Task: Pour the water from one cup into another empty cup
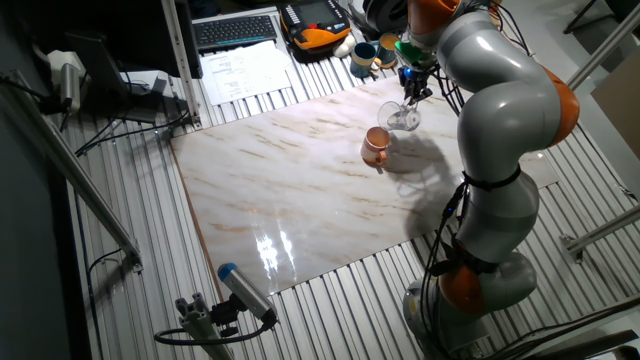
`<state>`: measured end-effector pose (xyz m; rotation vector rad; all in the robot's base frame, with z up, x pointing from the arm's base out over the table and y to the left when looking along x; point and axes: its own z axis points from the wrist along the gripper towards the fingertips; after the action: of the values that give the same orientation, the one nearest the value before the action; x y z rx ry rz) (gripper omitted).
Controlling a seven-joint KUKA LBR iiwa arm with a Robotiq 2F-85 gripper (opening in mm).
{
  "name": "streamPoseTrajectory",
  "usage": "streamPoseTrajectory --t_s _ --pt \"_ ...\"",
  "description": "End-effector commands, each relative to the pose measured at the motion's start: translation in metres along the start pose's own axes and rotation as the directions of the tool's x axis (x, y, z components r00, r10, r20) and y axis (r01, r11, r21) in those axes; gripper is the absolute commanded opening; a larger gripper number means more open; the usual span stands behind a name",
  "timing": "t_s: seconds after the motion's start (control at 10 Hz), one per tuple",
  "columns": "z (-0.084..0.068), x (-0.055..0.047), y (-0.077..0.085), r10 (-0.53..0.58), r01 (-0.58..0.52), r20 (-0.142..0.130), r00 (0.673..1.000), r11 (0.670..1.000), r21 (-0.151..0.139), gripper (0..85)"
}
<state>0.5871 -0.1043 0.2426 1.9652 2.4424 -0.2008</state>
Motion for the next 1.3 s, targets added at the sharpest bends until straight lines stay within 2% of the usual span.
streamPoseTrajectory --t_s 0.0,0.3,0.8,1.2 --pt "-0.0003 0.0 -0.0001 0.0 0.0 0.005 1.0 1.0 0.0 0.0" --pt "-0.0008 0.0015 -0.001 0.004 -0.004 0.007 1.0 1.0 -0.014 0.0" --pt "-0.0014 0.0018 -0.0016 0.001 0.0 0.021 1.0 1.0 -0.016 0.0" --pt "-0.0024 0.0021 -0.0023 0.005 -0.005 0.022 1.0 1.0 -0.028 0.0"
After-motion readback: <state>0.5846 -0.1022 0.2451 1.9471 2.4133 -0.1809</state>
